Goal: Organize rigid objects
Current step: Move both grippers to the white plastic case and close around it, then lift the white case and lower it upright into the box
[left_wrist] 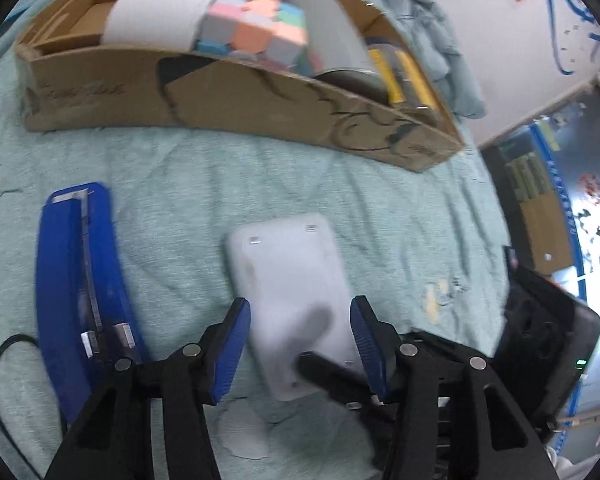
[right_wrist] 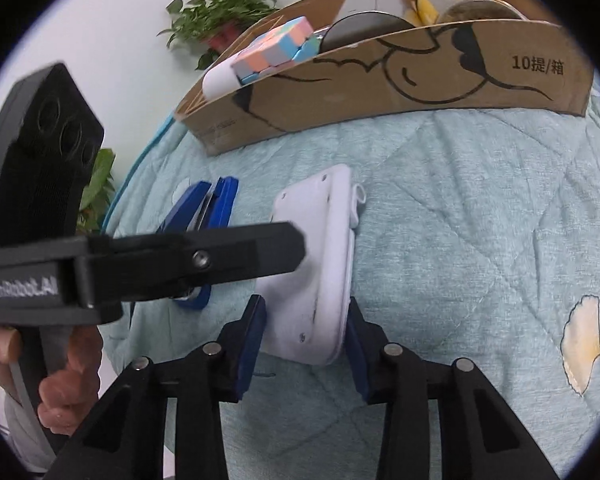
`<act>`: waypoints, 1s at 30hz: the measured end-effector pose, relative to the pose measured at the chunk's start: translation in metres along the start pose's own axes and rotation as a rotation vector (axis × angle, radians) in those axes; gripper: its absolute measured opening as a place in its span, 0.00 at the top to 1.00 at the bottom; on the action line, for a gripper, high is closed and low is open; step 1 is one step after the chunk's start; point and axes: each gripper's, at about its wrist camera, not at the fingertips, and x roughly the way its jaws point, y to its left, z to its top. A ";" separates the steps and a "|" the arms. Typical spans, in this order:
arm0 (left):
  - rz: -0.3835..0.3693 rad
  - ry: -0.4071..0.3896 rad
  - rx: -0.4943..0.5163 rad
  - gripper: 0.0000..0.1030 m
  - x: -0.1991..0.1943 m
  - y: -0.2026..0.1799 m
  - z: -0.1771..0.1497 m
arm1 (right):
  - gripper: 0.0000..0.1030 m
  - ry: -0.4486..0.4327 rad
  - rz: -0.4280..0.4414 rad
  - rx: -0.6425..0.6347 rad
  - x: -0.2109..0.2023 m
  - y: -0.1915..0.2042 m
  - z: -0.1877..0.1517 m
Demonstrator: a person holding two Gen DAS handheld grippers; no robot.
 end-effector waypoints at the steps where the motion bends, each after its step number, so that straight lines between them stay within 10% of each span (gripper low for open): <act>1: 0.012 0.007 -0.004 0.52 0.003 0.003 0.000 | 0.63 -0.002 -0.004 0.003 -0.003 -0.004 0.000; 16: -0.010 -0.039 -0.058 0.61 0.013 0.005 -0.001 | 0.61 -0.009 -0.143 -0.143 0.001 0.017 0.008; 30: 0.037 -0.257 0.026 0.68 -0.053 -0.013 0.017 | 0.61 -0.161 -0.149 -0.190 -0.010 0.042 0.041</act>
